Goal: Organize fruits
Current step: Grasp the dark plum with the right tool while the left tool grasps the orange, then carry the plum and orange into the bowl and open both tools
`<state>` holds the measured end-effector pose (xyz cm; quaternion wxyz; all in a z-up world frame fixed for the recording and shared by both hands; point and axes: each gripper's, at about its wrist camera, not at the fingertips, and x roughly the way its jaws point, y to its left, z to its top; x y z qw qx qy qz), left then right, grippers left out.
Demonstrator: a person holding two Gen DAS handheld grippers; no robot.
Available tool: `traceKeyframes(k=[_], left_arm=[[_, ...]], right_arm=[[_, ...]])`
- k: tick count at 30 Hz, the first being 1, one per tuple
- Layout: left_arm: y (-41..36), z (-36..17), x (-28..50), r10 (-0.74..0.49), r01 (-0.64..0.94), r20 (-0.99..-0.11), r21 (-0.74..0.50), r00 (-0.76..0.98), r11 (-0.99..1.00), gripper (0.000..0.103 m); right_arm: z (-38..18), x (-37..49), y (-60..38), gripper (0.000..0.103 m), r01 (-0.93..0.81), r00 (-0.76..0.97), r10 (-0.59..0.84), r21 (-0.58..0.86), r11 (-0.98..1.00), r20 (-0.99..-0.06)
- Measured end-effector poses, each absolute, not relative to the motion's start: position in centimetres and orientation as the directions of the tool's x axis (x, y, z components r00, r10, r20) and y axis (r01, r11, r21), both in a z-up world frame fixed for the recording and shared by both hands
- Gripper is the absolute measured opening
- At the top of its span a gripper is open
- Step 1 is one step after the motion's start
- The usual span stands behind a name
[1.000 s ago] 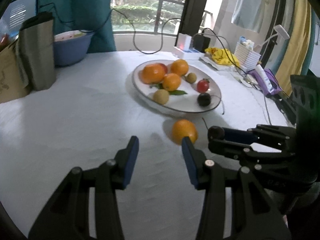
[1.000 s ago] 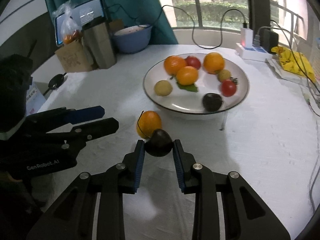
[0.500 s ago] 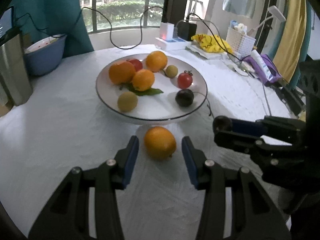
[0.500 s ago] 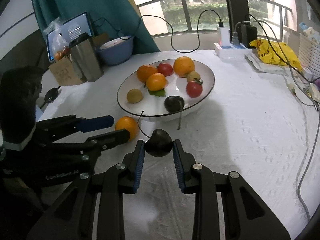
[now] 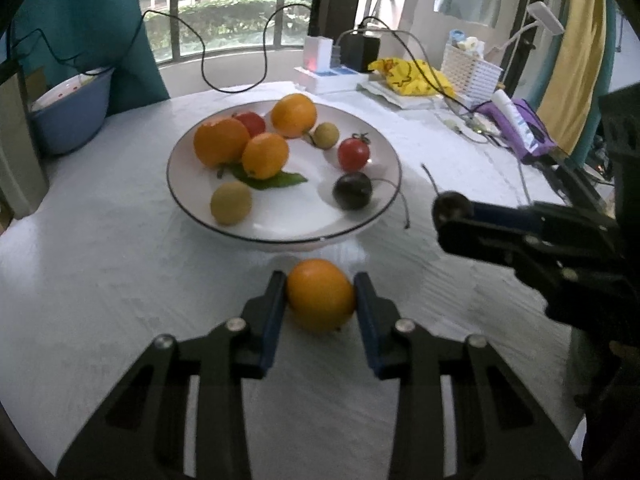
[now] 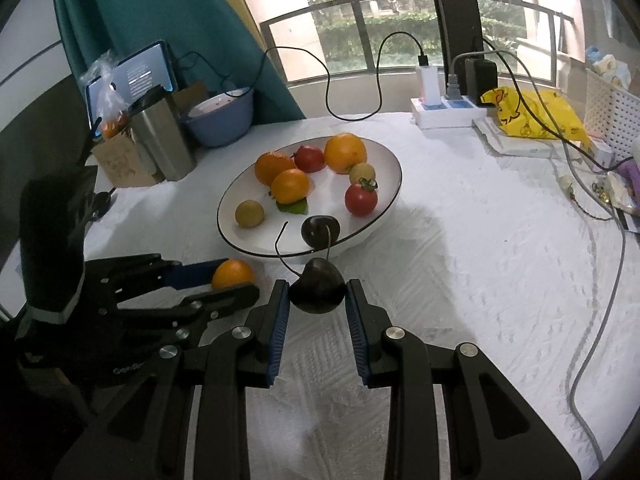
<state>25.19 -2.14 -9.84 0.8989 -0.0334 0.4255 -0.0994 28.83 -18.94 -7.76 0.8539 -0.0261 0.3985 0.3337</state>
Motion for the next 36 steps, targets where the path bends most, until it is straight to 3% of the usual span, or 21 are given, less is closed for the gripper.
traceKeyframes(k=[17,36], left_arm=[[-0.8,-5.9,25.4,-0.234,0.172,-0.676,-0.158,0.699,0.972,0.036],[-0.2,-7.7,29.2,-0.23,0.171,-0.697,-0.154,0.679,0.973,0.036]], right_arm=[[-5.7,30.3,-17.1,0.031,-0.614,0.479,0.548,0.184,0.767,-0.686],[-6.9,34.5,-14.8,0.031,-0.601,0.468,0.544,0.2,0.774,-0.697]])
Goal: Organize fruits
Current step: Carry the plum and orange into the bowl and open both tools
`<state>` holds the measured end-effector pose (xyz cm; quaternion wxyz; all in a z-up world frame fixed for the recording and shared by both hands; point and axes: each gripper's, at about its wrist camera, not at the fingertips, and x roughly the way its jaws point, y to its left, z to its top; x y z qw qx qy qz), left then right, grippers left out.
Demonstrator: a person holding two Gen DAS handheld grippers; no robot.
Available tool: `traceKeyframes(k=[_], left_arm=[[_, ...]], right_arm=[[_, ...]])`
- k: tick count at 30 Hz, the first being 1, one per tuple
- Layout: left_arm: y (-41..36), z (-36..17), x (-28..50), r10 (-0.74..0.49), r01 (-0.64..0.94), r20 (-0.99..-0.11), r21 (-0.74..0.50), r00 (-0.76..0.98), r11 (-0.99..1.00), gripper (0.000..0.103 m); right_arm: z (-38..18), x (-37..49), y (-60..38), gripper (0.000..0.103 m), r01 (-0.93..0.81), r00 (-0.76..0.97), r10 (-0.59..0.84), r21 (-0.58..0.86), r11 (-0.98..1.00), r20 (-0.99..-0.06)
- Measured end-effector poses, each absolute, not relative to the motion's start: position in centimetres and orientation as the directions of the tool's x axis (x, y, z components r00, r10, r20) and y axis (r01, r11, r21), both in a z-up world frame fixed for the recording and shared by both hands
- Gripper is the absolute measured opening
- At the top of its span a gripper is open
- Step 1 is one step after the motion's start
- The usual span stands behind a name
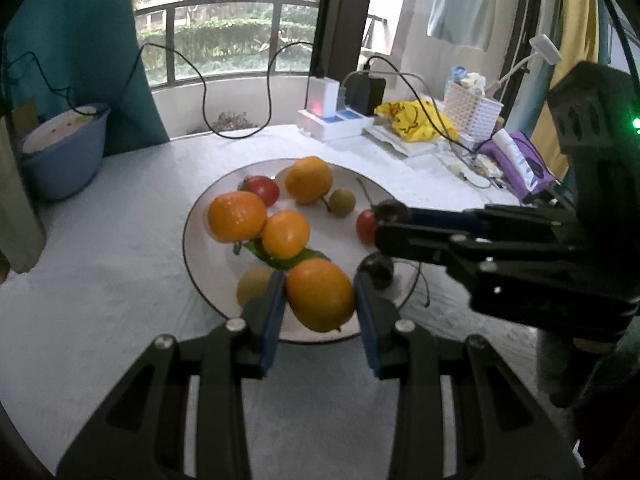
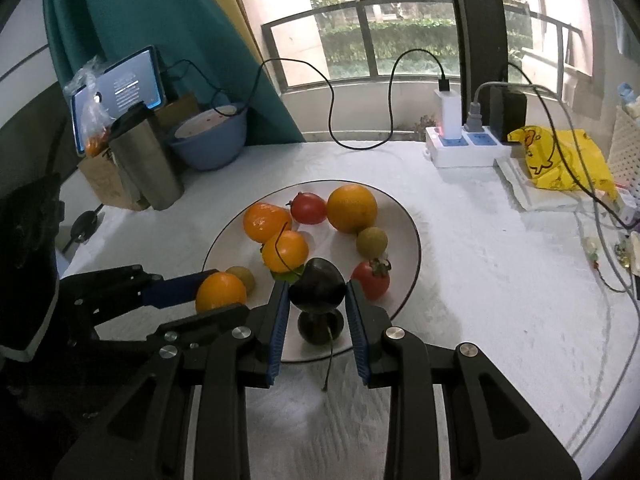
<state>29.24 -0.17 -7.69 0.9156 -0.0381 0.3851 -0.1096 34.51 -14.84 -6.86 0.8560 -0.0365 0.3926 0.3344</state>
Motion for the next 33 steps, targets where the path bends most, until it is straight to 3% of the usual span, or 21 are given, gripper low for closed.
traceKeyframes(k=[17,33], left_arm=[[0.0,-8.6,30.6,-0.248,0.18,-0.716,-0.172,0.652,0.969,0.036],[0.8,-6.3,28.9,-0.205,0.147,-0.68,-0.144,0.704,0.979,0.037]], right_arm=[[-9.1,36.7,-13.0,0.031,-0.606,0.441,0.512,0.177,0.776,-0.737],[-7.7,35.4,-13.6,0.031,-0.586,0.476,0.493,0.156,0.795,-0.728]])
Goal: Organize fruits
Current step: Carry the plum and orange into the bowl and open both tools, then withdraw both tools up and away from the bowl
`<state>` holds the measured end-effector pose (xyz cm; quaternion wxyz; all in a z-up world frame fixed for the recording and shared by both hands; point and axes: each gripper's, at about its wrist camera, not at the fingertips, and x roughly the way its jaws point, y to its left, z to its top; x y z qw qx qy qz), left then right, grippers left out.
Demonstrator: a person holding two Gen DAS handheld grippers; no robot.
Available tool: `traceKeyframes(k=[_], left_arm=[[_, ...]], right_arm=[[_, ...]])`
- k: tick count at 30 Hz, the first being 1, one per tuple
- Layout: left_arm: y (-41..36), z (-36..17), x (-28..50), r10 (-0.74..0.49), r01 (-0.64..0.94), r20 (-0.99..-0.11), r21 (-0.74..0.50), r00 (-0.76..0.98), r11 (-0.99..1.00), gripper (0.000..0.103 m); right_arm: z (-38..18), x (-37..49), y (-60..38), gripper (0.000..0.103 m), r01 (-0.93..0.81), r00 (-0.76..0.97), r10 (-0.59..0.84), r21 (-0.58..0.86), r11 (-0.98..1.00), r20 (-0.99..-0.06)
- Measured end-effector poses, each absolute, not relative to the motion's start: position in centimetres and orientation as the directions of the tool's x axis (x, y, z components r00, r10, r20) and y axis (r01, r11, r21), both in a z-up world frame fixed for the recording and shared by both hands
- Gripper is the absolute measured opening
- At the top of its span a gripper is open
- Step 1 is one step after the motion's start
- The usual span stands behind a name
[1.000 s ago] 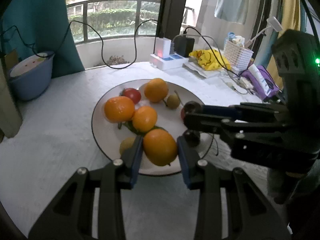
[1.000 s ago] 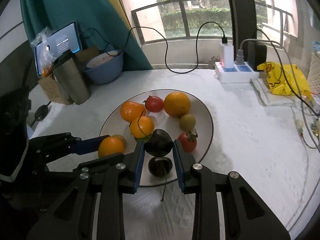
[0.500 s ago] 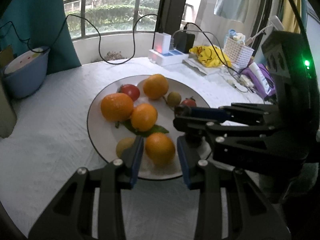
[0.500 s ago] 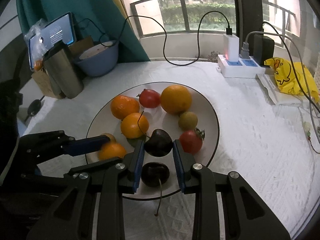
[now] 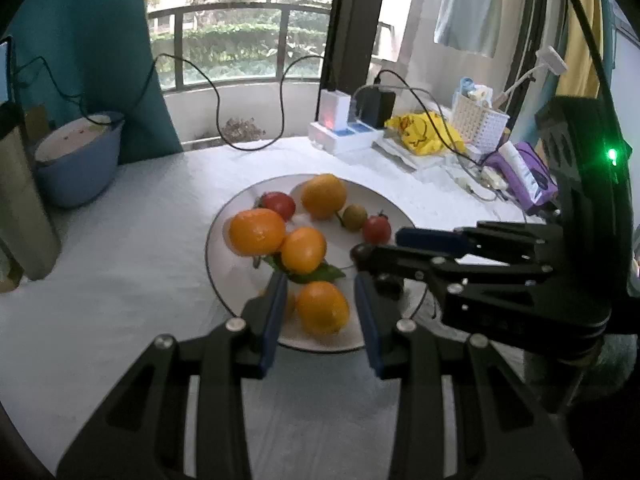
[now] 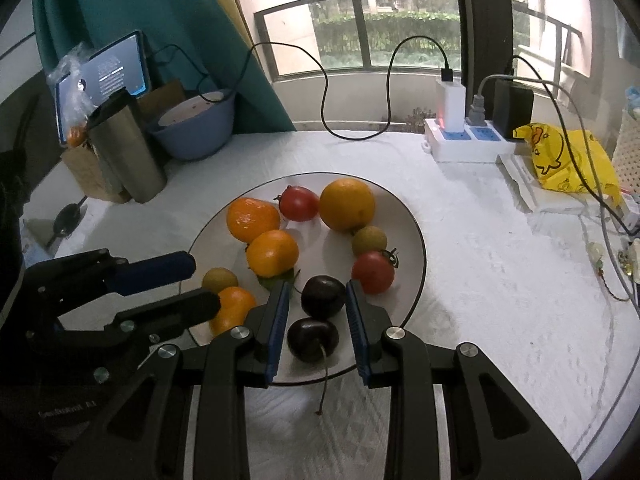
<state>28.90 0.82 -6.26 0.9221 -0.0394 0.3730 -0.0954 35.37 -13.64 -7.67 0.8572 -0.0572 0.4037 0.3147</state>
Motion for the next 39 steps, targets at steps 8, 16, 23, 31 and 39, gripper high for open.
traceKeyframes(k=[8,16,23,31,39], left_arm=[[1.1,-5.1,26.8,-0.176,0.125,-0.666,-0.125,0.725,0.984,0.037],[1.6,-3.9,24.3,-0.165,0.108,-0.644,-0.127,0.747,0.986,0.046],[1.8,-3.0,21.7,-0.153,0.096,-0.628,-0.123,0.763,0.988,0.047],[1.5,-1.3,17.6,-0.147,0.085,-0.597,-0.13,0.789,0.988,0.047],[2.0,0.6,14.0,-0.121,0.046,-0.555,-0.147,0.823,0.988,0.058]], right_arm=[[-6.6,33.5,-13.9,0.031,-0.588,0.488,0.493,0.146,0.796,-0.72],[-5.3,31.1,-14.2,0.031,-0.59,0.51,0.493,0.131,0.797,-0.704],[-3.9,28.9,-14.3,0.031,-0.594,0.53,0.497,0.117,0.796,-0.687],[-2.0,25.4,-14.6,0.031,-0.605,0.556,0.512,0.103,0.789,-0.655],[-0.1,21.6,-15.6,0.031,-0.607,0.586,0.517,0.084,0.79,-0.624]])
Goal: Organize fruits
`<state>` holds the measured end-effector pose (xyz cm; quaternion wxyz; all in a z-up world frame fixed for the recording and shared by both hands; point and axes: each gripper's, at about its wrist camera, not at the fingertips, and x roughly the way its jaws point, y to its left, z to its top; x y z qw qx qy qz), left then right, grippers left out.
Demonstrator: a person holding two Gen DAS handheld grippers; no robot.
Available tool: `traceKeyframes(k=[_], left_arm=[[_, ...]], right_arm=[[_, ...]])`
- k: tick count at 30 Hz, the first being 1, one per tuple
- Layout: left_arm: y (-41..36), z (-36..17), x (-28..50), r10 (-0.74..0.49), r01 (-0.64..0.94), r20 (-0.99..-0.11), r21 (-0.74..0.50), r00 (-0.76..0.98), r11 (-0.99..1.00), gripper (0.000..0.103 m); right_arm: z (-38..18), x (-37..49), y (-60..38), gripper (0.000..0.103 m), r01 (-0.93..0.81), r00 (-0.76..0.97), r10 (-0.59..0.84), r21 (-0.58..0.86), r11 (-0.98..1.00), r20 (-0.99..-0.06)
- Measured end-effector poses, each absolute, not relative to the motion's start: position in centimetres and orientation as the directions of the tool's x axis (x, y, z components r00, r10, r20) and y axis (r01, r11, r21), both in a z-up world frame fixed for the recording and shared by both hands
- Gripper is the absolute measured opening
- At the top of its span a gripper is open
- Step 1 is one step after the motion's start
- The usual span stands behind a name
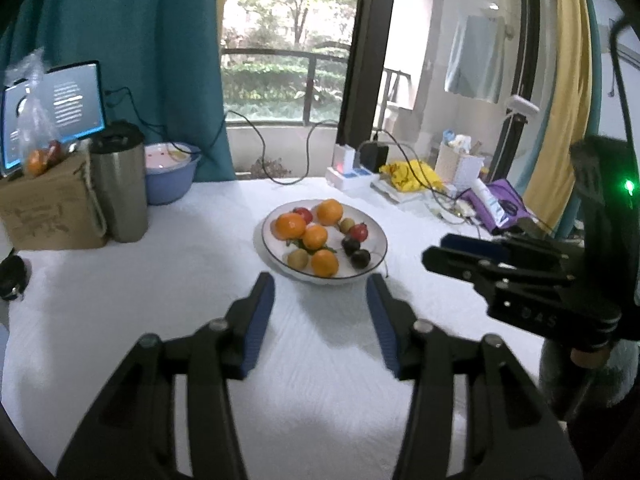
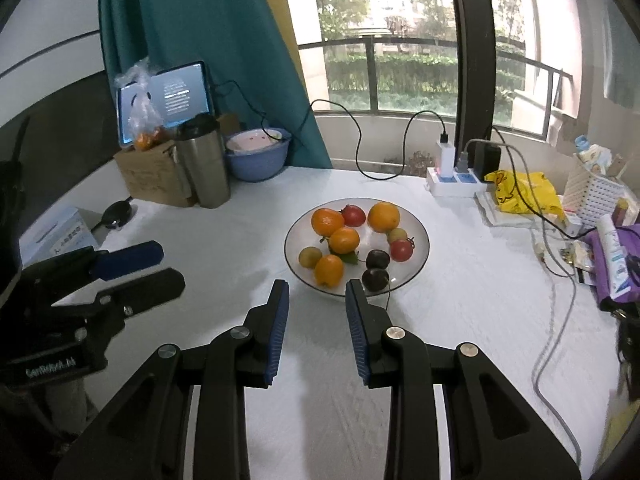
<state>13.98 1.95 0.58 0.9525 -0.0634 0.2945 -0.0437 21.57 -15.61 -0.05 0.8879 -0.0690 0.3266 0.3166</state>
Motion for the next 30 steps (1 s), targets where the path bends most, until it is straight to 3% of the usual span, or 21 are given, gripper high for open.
traceKeyframes(k=[1,7,10,15,19,23,30], left_arm=[[2.0,0.8,13.5,-0.122,0.044,-0.547,-0.154,0.828,0.987,0.067],[2.1,2.2,11.2,-0.096,0.004,-0.513,-0.178,0.853,0.984,0.088],[1.9,3.5,10.1,-0.063,-0.021,-0.476,-0.168,0.877,0.985,0.09],[1.2,6.0,8.5,-0.026,-0.025,-0.414,-0.119,0.91,0.993,0.092],[0.7,8.0,7.7,0.038,-0.072,-0.373,-0.078,0.927,0.994,0.097],[0.2,9.9,6.9,0.127,-0.134,-0.334,0.002,0.934,0.991,0.098],[0.1,11.5,5.4,0.189,-0.186,-0.287,0.037,0.939,0.982,0.098]], right_arm=[[0.3,21.1,-15.8,0.031,-0.605,0.593,0.517,0.082,0.792,-0.617],[2.8,18.1,-17.7,0.034,-0.569,0.655,0.505,0.074,0.819,-0.562],[4.3,16.6,-18.7,0.051,-0.55,0.689,0.499,0.069,0.832,-0.526],[7.4,14.3,-20.8,0.064,-0.493,0.762,0.465,0.063,0.868,-0.451],[9.7,12.7,-22.2,0.087,-0.437,0.817,0.415,0.039,0.898,-0.401],[11.5,11.4,-23.3,0.088,-0.389,0.861,0.366,0.004,0.921,-0.354],[13.2,9.8,-24.2,0.088,-0.364,0.888,0.338,-0.028,0.931,-0.311]])
